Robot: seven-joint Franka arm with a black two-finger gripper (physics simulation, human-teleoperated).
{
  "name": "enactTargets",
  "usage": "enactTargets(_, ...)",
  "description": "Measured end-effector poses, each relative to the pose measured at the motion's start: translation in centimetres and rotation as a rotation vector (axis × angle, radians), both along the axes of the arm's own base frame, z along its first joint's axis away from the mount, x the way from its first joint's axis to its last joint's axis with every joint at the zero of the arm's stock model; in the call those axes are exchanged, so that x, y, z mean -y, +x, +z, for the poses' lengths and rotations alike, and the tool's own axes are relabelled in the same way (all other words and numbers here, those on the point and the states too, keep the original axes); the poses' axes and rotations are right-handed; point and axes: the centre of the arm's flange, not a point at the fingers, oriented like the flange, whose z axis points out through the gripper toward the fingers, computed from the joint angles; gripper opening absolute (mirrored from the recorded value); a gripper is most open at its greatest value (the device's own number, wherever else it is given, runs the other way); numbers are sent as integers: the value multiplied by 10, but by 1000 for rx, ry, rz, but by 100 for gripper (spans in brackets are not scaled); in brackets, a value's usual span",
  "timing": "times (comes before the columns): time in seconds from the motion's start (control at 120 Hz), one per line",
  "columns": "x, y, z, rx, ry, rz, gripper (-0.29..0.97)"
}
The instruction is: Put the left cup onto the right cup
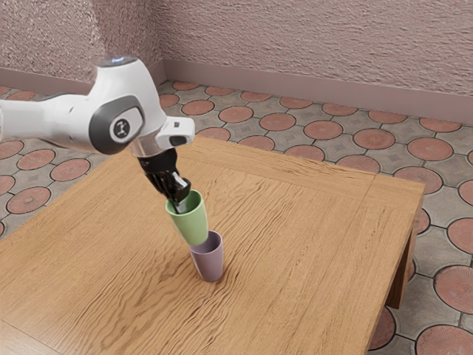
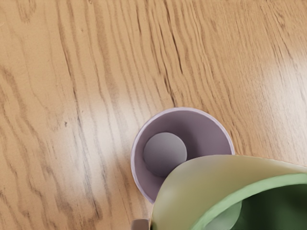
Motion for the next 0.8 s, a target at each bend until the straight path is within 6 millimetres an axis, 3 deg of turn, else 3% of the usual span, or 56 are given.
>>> enactTargets(0.8,3,18,-31,7,5,10,-10)
